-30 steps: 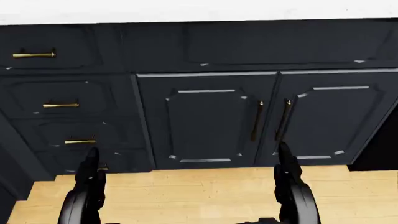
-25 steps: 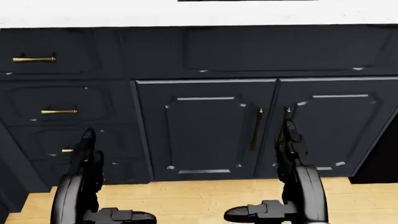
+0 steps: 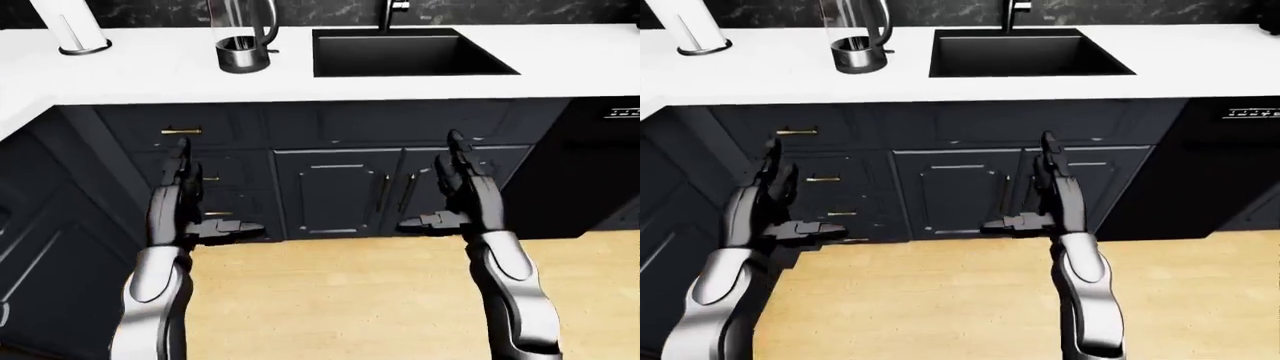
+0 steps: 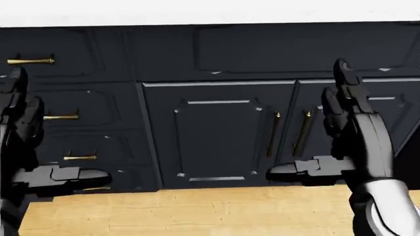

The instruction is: Press the button to open the lid of the electric kettle.

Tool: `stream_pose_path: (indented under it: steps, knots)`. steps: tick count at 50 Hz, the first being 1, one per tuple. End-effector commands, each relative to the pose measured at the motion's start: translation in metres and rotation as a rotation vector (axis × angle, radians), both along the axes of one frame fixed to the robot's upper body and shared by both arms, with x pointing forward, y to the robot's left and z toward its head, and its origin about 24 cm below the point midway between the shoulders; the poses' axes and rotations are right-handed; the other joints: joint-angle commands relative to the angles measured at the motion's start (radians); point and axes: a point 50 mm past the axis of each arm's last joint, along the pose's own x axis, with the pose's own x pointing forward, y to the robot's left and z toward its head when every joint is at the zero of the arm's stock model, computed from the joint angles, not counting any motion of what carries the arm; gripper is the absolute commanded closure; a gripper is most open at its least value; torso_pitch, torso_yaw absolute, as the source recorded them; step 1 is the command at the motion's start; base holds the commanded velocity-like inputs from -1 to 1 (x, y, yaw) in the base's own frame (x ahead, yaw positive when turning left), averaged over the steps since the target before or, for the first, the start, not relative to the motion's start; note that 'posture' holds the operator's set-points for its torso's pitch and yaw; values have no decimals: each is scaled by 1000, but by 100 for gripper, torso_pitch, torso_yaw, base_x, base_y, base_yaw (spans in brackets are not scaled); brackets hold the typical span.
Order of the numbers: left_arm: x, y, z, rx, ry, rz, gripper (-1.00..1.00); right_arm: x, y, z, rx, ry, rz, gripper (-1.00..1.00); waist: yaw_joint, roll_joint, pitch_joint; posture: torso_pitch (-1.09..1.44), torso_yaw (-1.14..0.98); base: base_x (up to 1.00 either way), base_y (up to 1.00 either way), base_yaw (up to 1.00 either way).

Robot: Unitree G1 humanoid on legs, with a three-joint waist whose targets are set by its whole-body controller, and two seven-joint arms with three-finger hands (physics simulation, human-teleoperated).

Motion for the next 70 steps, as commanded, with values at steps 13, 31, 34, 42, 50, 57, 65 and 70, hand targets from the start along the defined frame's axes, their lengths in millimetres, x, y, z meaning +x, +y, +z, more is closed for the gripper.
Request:
stream_pose_path:
  steps: [13, 31, 34, 42, 50, 57, 65, 70]
  knots:
    - [-17, 60, 85, 49, -205, 154, -100, 10, -55, 114, 27, -232, -109, -100, -1, 6, 5, 0, 0, 0, 0, 0]
    - [-32, 66, 123, 114, -229, 189, -100, 7, -74, 149, 10, -290, -160, -100, 1, 6, 23, 0, 0, 0, 0, 0]
    - [-34, 65, 128, 120, -238, 184, -100, 6, -75, 151, 9, -298, -164, -100, 0, 7, 22, 0, 0, 1, 0, 0]
    - [-34, 64, 128, 127, -243, 177, -100, 5, -74, 151, 1, -308, -152, -100, -9, 21, 38, 0, 0, 19, 8, 0]
    - [-35, 64, 130, 129, -248, 176, -100, 4, -73, 152, -1, -312, -149, -100, -12, 64, 25, 0, 0, 25, 12, 0]
    - [-36, 64, 131, 132, -247, 180, -100, 3, -73, 153, -4, -314, -146, -100, 5, -6, 30, 0, 0, 25, 12, 0]
    - [-37, 64, 132, 138, -245, 183, -100, 3, -73, 154, -5, -319, -141, -100, -6, -30, 26, 0, 0, 26, 10, 0]
    - [-36, 64, 132, 133, -245, 182, -100, 3, -73, 154, -1, -316, -146, -100, -17, 26, 37, 0, 0, 27, 11, 0]
